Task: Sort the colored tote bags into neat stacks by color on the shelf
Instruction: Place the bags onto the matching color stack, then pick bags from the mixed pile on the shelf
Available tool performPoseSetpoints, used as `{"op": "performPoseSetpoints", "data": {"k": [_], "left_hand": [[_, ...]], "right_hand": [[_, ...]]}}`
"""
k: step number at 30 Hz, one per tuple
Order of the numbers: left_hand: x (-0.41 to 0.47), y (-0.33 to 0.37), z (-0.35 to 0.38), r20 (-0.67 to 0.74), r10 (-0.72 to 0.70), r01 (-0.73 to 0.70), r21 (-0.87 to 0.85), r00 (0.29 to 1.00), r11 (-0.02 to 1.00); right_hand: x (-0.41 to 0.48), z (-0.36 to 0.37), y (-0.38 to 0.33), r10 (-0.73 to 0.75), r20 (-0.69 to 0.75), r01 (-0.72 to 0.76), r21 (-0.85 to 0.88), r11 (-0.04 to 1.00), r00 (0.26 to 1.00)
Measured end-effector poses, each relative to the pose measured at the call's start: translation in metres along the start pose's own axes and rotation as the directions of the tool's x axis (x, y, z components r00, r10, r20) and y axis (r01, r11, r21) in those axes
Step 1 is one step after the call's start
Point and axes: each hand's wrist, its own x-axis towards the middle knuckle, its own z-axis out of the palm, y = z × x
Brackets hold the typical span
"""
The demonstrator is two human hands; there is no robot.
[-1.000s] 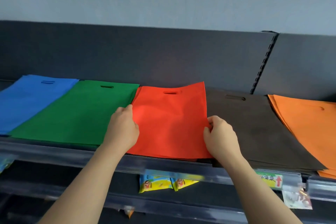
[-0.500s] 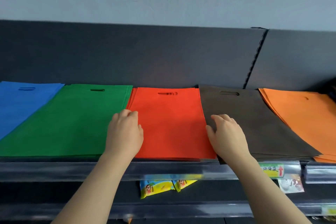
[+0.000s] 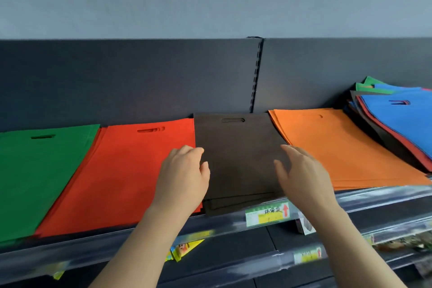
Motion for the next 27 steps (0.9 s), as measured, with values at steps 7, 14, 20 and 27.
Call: {"op": "performPoseSetpoints", "data": {"k": [7, 14, 20, 27], "left_hand": [[0.024, 0.109, 0.056, 0.014, 0.023, -0.022, -0.057, 1.000, 0.998], [0.052, 0.225, 0.114, 0.044, 0.076, -0.071, -0.111, 0.996, 0.991], [0.070, 0.307, 0.166, 0.107, 0.107, -0.091, -0.145, 0.988, 0.985], [0.090, 0.381, 0.203, 0.220, 0.137, -0.090, -0.210, 0.966, 0.973]], "right_hand": [[0.029, -0.034, 0.116, 0.030, -0.022, -0.031, -0.050, 0.998, 0.999], [0.060, -0.073, 0.237, 0.095, -0.059, -0.101, -0.096, 0.990, 0.994], [0.086, -0.098, 0.344, 0.213, -0.055, -0.219, -0.206, 0.954, 0.976], [0.108, -0.106, 0.433, 0.262, -0.001, -0.254, -0.250, 0.934, 0.965]]}}
